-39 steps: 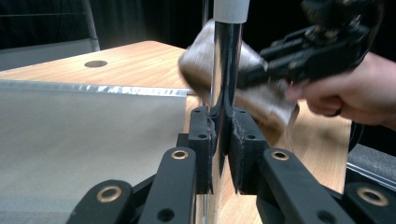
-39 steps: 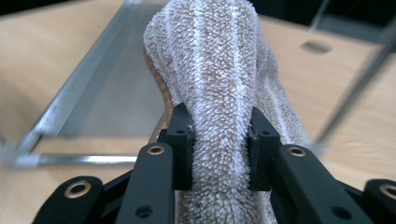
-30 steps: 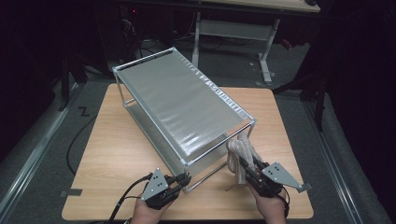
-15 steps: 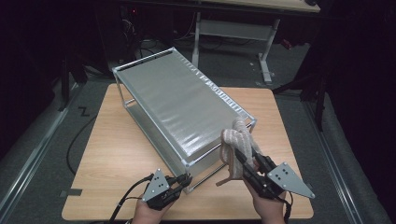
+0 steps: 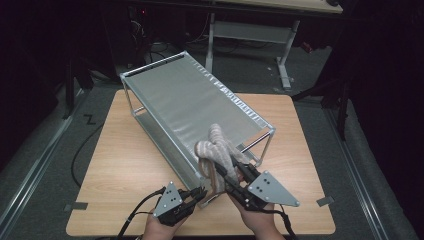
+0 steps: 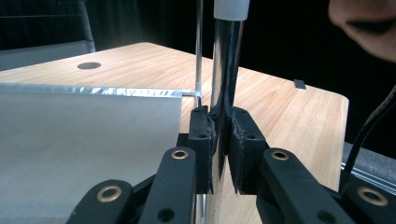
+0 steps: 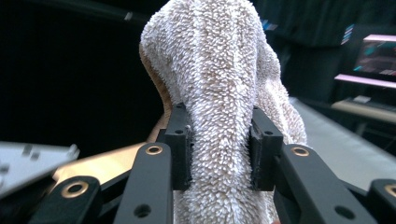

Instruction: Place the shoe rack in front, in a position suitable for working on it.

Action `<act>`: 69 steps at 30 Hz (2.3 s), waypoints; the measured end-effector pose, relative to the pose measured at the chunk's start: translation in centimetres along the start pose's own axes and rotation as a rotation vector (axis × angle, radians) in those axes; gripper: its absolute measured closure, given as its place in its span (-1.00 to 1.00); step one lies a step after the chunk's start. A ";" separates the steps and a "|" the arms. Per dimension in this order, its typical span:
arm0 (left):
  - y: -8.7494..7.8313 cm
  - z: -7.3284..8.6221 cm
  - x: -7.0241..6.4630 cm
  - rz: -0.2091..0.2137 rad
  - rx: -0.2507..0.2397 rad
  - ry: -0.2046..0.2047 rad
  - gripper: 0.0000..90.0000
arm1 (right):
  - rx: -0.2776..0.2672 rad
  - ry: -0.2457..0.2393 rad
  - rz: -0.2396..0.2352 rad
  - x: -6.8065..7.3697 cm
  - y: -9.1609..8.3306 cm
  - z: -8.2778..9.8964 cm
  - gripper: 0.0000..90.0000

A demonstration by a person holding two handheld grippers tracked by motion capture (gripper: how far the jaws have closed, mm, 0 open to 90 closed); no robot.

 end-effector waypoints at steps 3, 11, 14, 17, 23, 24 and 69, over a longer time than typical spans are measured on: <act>-0.1 0.1 -0.3 0.003 -0.001 0.005 0.78 | 0.060 -0.017 -0.030 1.1 0.5 1.0 0.46; -0.2 0.2 -0.5 0.006 0.000 0.008 0.79 | 0.117 -0.025 -0.008 -0.1 0.5 2.2 0.44; -0.4 0.3 -0.5 0.003 0.001 0.010 0.79 | 0.132 -0.008 0.008 -1.2 0.4 2.5 0.44; -0.6 0.4 -0.5 0.003 0.002 0.012 0.79 | 0.145 0.002 0.034 -2.5 0.3 2.9 0.44; -0.9 0.4 -0.5 0.002 0.001 0.012 0.79 | 0.167 0.052 0.097 -5.6 -0.3 4.1 0.45; -0.9 0.5 -0.5 0.002 0.001 0.013 0.79 | 0.170 0.060 0.110 -6.2 -0.5 4.3 0.45; -0.1 0.2 -0.7 0.019 0.015 0.025 0.79 | 0.204 0.052 0.094 -5.4 -2.2 4.9 0.47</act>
Point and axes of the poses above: each handheld gripper's, and its own axes: y roughly forward along the jaws, z roughly out of its underside, x roughly to its left, the point moved 8 cm from there along y, roughly forward along the jaws, and after that the axes turned 11 degrees about -y, right-handed, at the moved point
